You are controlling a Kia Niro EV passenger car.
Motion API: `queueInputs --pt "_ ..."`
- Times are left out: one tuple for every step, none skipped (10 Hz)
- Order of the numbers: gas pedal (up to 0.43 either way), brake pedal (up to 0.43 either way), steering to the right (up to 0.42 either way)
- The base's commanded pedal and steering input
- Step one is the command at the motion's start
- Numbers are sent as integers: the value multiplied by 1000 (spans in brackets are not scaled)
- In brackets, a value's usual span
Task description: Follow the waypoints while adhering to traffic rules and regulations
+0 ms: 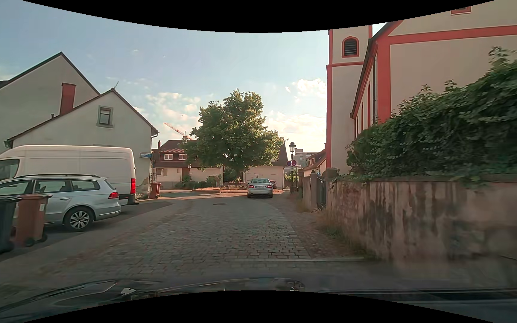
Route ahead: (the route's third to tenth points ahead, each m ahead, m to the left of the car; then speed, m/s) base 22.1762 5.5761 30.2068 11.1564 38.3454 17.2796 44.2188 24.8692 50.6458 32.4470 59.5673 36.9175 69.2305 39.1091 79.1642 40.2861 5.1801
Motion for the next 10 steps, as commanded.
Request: queueInputs --pt "39 0 -2" --pt "39 0 -4" --pt "39 0 -8" --pt "39 0 -11" --pt "39 0 -9" --pt "39 0 -8" --pt "39 0 -8" --pt "39 0 -13" --pt "39 0 -18" --pt "39 0 -19"
